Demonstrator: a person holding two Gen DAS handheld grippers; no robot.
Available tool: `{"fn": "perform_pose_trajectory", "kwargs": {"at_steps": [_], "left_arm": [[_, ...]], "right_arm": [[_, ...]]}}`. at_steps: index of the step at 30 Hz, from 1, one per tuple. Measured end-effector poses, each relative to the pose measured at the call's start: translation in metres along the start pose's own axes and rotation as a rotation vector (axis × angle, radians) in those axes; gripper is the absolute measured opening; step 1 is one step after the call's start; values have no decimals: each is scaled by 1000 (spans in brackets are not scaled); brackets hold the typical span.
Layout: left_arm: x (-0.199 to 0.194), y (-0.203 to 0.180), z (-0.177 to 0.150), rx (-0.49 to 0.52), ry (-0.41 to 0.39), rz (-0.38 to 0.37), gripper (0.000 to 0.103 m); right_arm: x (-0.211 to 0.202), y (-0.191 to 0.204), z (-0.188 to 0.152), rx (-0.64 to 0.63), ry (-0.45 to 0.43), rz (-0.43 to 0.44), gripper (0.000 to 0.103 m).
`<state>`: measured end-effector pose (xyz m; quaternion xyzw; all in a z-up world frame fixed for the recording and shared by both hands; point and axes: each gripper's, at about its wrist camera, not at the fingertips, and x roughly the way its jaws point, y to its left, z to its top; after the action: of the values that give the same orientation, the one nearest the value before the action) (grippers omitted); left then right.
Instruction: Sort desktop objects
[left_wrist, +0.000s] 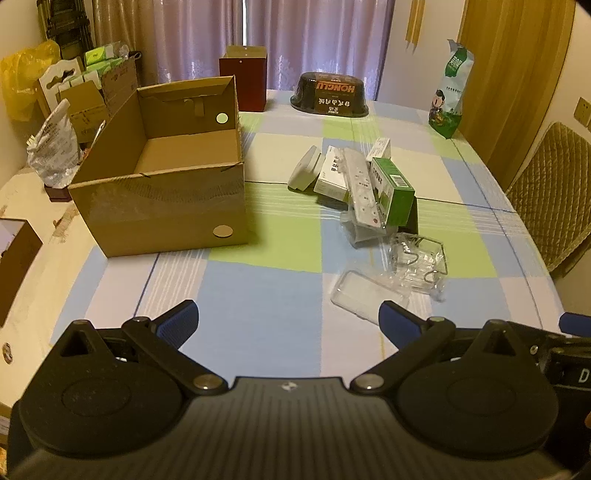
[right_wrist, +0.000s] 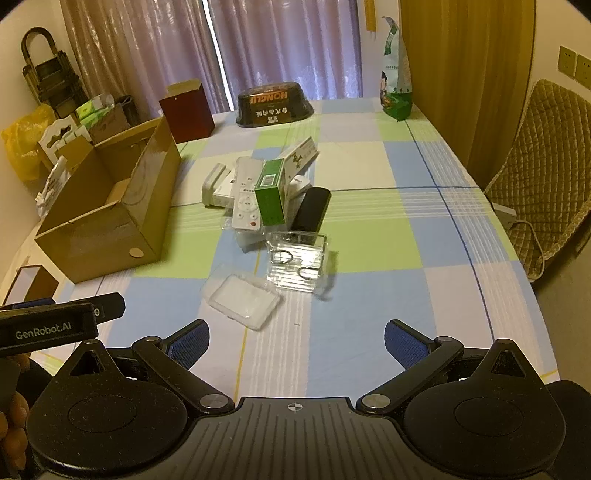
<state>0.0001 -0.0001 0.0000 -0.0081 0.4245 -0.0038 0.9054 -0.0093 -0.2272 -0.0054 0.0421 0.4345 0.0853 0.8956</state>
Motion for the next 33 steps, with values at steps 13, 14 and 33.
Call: {"fn": "perform_pose_trajectory", "kwargs": {"at_steps": [13,14,33], "left_arm": [[0,7,-2,-39,19,-38,102],[0,7,-2,-38,21,-38,102],[2,3,-3,-28,30,-62,102]], "right_arm": [[6,6,0,-11,11,7,103],[7,7,0,-12,11,7,103],[8,-3,1,15,13,5,103]]}}
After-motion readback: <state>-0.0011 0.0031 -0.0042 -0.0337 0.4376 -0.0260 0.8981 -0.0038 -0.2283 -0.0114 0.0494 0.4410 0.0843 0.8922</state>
